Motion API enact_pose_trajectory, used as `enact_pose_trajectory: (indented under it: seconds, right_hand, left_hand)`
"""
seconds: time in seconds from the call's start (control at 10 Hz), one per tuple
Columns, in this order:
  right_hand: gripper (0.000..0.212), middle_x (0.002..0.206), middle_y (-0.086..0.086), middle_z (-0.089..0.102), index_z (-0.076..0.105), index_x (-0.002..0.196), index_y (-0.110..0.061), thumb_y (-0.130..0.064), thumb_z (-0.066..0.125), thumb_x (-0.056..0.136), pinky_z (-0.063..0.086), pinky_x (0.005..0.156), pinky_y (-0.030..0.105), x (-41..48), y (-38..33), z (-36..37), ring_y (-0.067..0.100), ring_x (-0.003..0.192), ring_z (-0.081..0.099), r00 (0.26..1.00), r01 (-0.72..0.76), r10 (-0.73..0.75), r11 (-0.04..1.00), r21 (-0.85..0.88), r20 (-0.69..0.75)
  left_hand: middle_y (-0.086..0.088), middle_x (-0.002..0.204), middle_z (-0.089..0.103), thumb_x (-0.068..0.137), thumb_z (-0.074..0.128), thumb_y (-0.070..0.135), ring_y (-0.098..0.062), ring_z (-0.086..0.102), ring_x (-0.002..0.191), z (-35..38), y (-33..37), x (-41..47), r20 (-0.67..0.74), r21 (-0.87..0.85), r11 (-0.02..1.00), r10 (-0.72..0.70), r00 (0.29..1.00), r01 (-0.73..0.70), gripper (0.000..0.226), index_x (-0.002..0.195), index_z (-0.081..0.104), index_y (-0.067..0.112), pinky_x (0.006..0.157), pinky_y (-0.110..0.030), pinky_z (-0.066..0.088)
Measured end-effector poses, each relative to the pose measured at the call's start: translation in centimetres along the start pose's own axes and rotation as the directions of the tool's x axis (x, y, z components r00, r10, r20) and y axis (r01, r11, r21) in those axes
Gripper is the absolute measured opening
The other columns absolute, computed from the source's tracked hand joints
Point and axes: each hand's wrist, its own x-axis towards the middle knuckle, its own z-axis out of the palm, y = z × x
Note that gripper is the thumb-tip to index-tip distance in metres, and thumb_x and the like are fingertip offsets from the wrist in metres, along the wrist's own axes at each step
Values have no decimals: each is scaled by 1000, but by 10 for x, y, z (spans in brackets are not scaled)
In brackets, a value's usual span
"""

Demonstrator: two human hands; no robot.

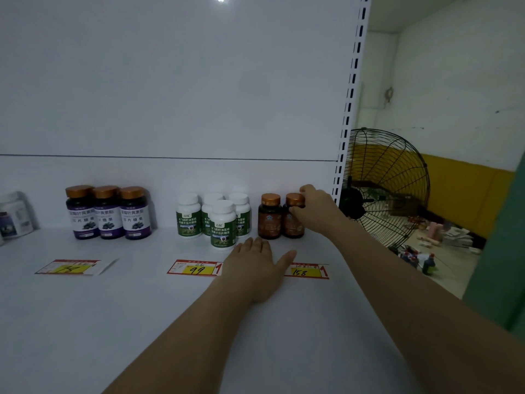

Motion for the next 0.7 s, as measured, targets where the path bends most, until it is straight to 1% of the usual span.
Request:
enact_pose_trajectory:
  seconds: [0.1,0.2,0.3,0.4,0.5,0.6,0.7]
  right_hand:
    - [50,128,23,47,38,134,-4,-24,57,92,41,80,32,-4,-1,-5,34,113,50,1000,19,-19,999,-27,13]
    - [47,125,21,48,41,130,-4,-23,58,91,41,79,31,-9,-2,-8,34,111,50,999,32,-30,998,-59,36]
    - [47,124,20,47,42,128,-5,-28,59,91,43,85,35,-16,-4,-12,33,113,49,996,23,-15,994,-103,82]
    - [48,124,19,47,42,128,-6,-31,59,91,43,88,37,-22,-6,-17,33,113,49,994,40,-25,989,-142,111]
    - [51,125,19,47,41,130,-6,-31,59,90,43,89,39,-26,-9,-26,33,115,48,993,53,-32,981,-185,112]
    - [56,129,19,45,36,136,-6,-29,59,90,43,91,39,-27,-11,-33,34,118,46,993,75,-50,968,-239,110]
    - [50,128,17,45,40,134,-8,-25,58,91,43,86,36,-27,-17,-39,33,117,45,989,91,-60,968,-235,137]
  left_hand:
    - [-11,158,12,93,6,63,-24,11,146,-6,5,-5,-77,-48,998,-39,996,36,80,151,11,8,119,-38,11]
    - [-9,156,21,95,11,60,-24,19,144,-11,9,-10,-132,-42,998,-59,990,54,76,149,20,8,116,-37,17]
    - [-10,141,44,98,18,55,-24,41,129,-18,11,-14,-186,-79,994,-85,979,71,63,135,42,10,106,-37,34]
    - [-6,121,56,98,30,51,-22,52,110,-28,12,-19,-257,-124,987,-131,957,102,48,117,52,13,87,-33,43]
    - [-6,115,58,97,37,47,-21,55,104,-39,9,-22,-272,-142,982,-162,948,127,41,112,54,13,80,-31,44]
    - [-7,107,61,97,39,45,-22,57,96,-50,7,-24,-282,-199,973,-172,944,118,36,102,54,13,78,-32,47]
    - [-7,99,60,97,41,44,-21,55,88,-70,2,-25,-304,-235,966,-182,935,111,32,94,52,15,75,-31,45]
